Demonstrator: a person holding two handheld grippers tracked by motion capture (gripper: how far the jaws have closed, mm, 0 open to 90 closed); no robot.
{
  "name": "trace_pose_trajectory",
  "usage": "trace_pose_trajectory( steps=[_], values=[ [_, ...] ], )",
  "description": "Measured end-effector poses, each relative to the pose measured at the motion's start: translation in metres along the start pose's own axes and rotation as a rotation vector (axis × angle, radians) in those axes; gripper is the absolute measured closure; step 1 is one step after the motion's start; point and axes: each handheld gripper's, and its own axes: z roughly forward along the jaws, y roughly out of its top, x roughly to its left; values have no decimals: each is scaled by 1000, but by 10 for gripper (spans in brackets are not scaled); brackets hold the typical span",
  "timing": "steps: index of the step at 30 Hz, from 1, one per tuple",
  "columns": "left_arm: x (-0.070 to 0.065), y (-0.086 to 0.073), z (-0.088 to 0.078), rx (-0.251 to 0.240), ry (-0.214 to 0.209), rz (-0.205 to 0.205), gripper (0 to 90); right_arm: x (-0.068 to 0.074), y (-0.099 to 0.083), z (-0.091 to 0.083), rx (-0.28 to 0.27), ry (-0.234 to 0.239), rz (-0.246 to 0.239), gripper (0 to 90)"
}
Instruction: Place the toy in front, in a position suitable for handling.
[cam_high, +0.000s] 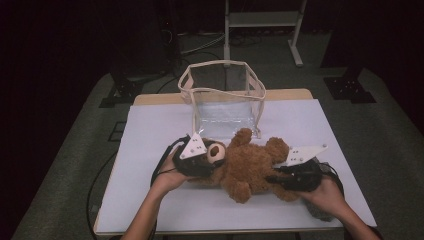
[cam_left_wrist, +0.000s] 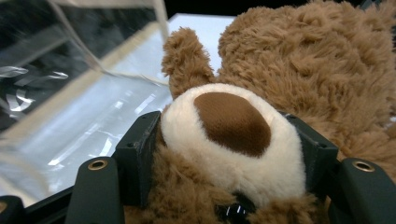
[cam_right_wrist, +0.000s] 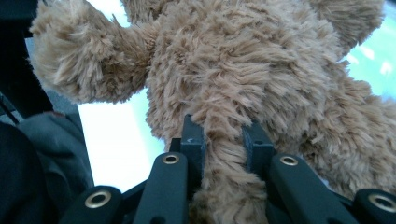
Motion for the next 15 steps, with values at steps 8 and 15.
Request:
trace_pose_trajectory(
  steps=[8,15],
  values=[
    [-13,-18,8,29,-45,-24,341,0,-32,7,-16,39,36,708],
    [-16,-20,3,46,-41,-20,315,6,-37,4,-29,66,36,533]
  ],
)
